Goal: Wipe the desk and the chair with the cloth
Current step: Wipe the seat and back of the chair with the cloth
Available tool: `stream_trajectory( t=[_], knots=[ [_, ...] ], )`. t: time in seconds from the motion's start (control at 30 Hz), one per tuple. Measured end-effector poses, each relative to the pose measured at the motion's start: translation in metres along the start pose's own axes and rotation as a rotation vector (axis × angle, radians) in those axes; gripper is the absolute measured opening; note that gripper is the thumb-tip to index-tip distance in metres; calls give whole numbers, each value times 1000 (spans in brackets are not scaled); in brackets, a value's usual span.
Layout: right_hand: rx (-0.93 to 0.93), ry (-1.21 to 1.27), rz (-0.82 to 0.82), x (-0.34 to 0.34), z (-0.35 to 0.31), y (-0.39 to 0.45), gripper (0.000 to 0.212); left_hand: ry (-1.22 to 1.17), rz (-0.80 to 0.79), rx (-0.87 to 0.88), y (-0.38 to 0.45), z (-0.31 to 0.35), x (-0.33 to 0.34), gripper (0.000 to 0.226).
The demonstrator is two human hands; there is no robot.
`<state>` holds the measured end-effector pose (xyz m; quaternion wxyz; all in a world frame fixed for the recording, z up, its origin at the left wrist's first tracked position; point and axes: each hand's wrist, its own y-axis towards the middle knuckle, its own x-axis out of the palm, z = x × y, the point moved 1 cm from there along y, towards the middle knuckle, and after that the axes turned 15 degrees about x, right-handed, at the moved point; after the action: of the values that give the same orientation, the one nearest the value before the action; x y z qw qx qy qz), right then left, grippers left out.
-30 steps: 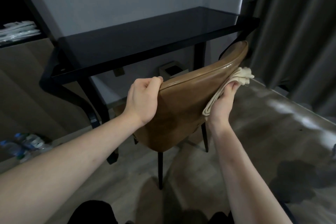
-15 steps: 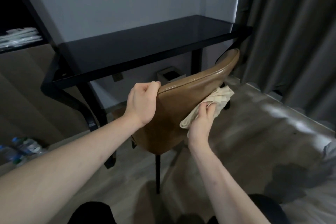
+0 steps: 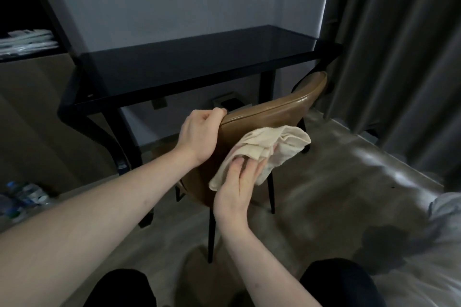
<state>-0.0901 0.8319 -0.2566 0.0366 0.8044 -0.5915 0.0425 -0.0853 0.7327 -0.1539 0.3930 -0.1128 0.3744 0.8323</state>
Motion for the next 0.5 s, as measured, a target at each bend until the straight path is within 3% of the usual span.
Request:
stream_trajectory(
  t=[0.1,0.2,0.4,0.5],
  knots=[
    [259,68,97,-2,28,31,49,13,13,-8,0,-1,1,58],
    [448,57,140,-5,49,54,58,22,32,-12,1,-4,3,60],
    [538,154,235,0,56,73,54,3,30,-4,4,-7,7,61],
    [671,312,264,-3,80,95,57,-1,29,2,4,-6,7,63]
  ],
)
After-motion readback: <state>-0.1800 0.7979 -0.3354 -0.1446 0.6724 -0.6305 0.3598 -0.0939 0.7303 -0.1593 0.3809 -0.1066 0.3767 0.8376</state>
